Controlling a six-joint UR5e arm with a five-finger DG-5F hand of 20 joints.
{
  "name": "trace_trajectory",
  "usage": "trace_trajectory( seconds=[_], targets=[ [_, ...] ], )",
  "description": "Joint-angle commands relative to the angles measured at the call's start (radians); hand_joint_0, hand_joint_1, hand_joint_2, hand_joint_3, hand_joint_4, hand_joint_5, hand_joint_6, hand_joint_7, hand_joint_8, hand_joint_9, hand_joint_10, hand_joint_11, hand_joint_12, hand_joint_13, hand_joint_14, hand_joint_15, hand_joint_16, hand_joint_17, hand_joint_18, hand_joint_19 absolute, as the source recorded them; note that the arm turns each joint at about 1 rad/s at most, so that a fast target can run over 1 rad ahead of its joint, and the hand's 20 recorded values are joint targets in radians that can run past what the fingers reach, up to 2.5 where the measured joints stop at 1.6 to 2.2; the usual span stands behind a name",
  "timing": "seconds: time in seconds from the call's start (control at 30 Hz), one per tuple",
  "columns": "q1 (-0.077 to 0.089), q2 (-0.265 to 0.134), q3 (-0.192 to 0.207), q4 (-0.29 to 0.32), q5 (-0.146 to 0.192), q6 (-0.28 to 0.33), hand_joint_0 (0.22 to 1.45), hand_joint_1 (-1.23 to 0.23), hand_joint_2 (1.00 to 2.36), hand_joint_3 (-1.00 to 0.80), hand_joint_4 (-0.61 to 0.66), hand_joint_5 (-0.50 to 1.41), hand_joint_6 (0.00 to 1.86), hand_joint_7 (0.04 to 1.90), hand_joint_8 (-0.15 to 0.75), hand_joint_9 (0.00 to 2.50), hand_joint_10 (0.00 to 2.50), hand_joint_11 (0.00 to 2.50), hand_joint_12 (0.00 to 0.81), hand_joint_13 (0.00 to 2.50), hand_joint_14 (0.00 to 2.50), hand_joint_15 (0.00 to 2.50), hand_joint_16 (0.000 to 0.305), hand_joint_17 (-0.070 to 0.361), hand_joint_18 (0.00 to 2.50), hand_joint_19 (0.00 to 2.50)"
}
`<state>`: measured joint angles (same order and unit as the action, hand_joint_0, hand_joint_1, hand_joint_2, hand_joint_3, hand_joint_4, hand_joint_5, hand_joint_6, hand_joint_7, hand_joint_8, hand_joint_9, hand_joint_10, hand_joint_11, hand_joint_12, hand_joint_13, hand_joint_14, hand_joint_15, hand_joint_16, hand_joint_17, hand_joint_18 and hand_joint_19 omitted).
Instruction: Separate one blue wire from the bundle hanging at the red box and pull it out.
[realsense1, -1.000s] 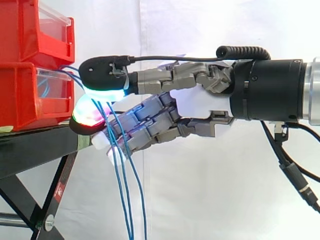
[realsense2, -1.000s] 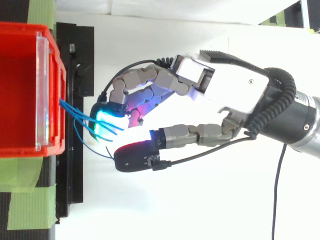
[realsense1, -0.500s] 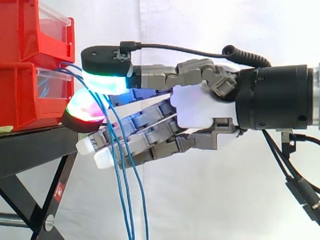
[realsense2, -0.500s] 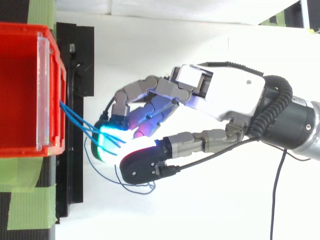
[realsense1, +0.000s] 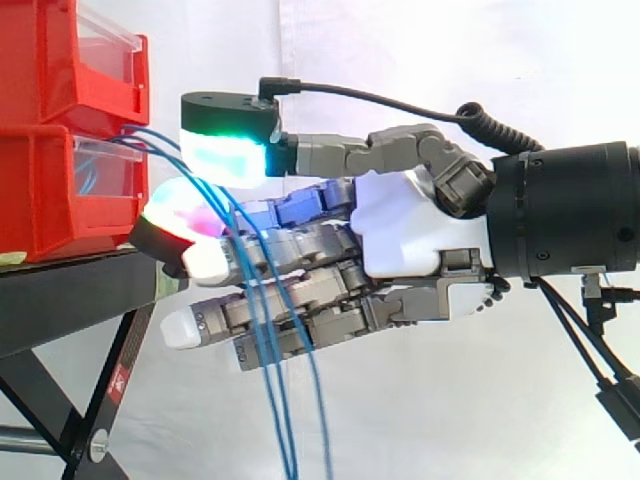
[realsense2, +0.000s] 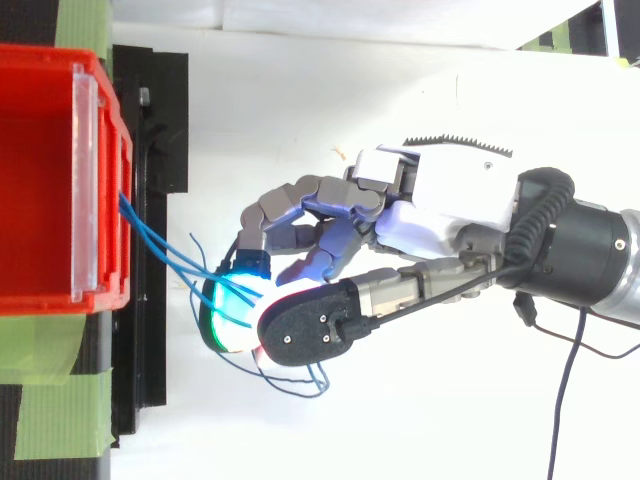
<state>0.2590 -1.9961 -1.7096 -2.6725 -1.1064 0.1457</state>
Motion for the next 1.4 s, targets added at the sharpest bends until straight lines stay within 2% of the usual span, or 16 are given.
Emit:
trace_trajectory(
  seconds=[0.0, 0.43, 0.6, 0.83, 0.87, 1.0, 1.13, 1.2, 1.37],
  targets=[
    [-0.001, 0.0, 0.001, -0.003, 0.0, 0.005, 0.63, -0.62, 1.02, -0.27, 0.18, -0.21, 0.8, 1.03, 0.511, 1.44, 0.01, 0.26, 0.349, 0.67, 0.0, 0.07, 0.042, 0.094, 0.31, 0.04],
    [0.0, 0.0, 0.001, -0.003, -0.001, -0.002, 0.63, -0.61, 1.02, -0.28, 0.17, -0.22, 0.81, 1.01, 0.473, 1.48, 0.02, 0.51, 0.362, 0.69, 0.01, 0.15, 0.043, 0.097, 0.31, 0.08],
    [0.0, 0.0, 0.004, -0.004, -0.001, -0.005, 0.64, -0.61, 1.02, -0.28, 0.17, -0.22, 0.81, 1.01, 0.461, 1.47, 0.02, 0.55, 0.357, 0.77, 0.01, 0.23, 0.043, 0.096, 0.32, 0.08],
    [-0.003, 0.004, 0.038, -0.089, -0.004, -0.02, 0.64, -0.59, 1.02, -0.28, 0.17, -0.23, 0.82, 0.99, 0.433, 1.38, 0.02, 0.65, 0.36, 1.09, 0.02, 0.59, 0.042, 0.095, 0.33, 0.11],
    [-0.004, 0.004, 0.048, -0.124, -0.004, -0.029, 0.64, -0.59, 1.02, -0.28, 0.17, -0.23, 0.82, 0.99, 0.431, 1.37, 0.02, 0.65, 0.362, 1.1, 0.02, 0.6, 0.042, 0.095, 0.33, 0.11],
    [-0.006, 0.005, 0.053, -0.165, -0.006, -0.048, 0.65, -0.58, 1.02, -0.28, 0.17, -0.23, 0.83, 0.98, 0.419, 1.29, 0.02, 0.68, 0.369, 1.18, 0.02, 0.69, 0.042, 0.095, 0.34, 0.12],
    [-0.004, 0.017, 0.053, -0.172, -0.004, -0.078, 0.65, -0.57, 1.02, -0.28, 0.17, -0.23, 0.83, 0.98, 0.413, 1.25, 0.02, 0.69, 0.367, 1.26, 0.03, 0.81, 0.042, 0.095, 0.34, 0.13],
    [-0.006, 0.019, 0.053, -0.17, -0.004, -0.117, 0.65, -0.57, 1.02, -0.28, 0.17, -0.23, 0.83, 0.98, 0.412, 1.25, 0.02, 0.7, 0.366, 1.31, 0.03, 0.92, 0.043, 0.096, 0.35, 0.14],
    [-0.004, 0.019, 0.053, -0.172, -0.004, -0.126, 0.65, -0.57, 1.02, -0.28, 0.17, -0.23, 0.83, 0.97, 0.404, 1.22, 0.02, 0.7, 0.359, 1.38, 0.03, 1.07, 0.043, 0.098, 0.38, 0.18]
  ],
)
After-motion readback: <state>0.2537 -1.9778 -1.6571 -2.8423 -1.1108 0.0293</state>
